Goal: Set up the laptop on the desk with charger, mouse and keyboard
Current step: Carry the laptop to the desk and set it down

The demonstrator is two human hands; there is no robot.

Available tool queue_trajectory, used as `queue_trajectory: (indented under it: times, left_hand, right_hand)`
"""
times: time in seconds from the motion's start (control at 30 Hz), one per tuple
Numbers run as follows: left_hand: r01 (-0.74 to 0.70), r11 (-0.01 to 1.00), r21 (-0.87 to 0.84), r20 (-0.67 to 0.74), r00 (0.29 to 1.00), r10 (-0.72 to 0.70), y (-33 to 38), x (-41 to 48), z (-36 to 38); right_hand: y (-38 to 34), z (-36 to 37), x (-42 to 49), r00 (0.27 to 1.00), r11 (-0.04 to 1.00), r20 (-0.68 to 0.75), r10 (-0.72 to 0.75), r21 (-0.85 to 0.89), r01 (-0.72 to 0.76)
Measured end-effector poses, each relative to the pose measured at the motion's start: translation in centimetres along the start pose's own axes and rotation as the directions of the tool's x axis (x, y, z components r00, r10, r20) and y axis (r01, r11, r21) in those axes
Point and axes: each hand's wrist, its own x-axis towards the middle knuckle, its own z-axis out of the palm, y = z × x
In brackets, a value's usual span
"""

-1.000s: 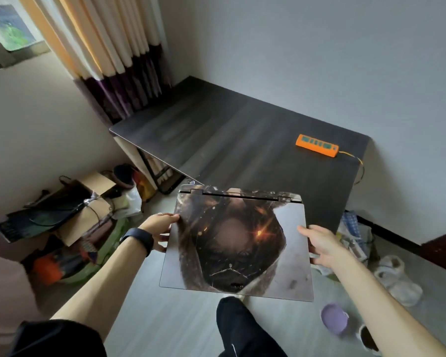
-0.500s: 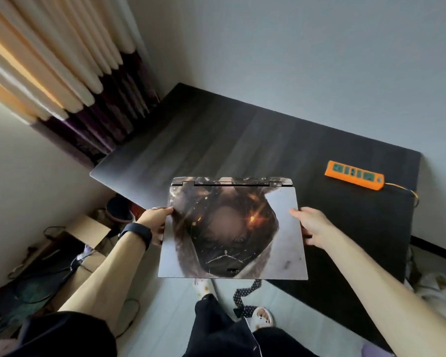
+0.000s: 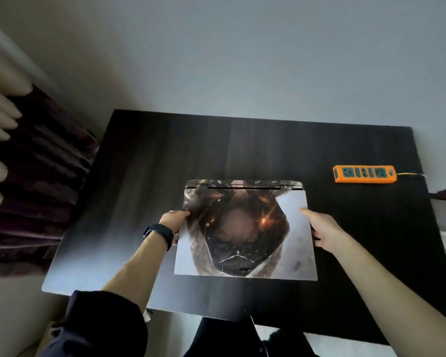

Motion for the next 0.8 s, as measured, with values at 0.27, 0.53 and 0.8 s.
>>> queue_trajectory:
  times: [0.27,0.53,0.8]
  left_hand:
    - [-0.024,0.999,0.042,0.048,0.999,0.022,4.9,6.8,-0.4]
    - [-0.071,0.997,0.024,0.062,0.996,0.069,7.6,11.0,0.5]
    - [-0.123,0.992,-0.017,0.004,0.992,0.123,7.2,12.6,1.1]
  right_hand:
    - [-3.4,4.3,1.7,0.989,0.990,-0.110,0.097,0.111,-0.084]
    - [-7.3,6.7,5.4,0.992,0.992,-0.107,0.069,0.109,-0.057]
    - [-8.3,8.5,7.0,0.990,0.996,-0.111,0.086,0.032,-0.083]
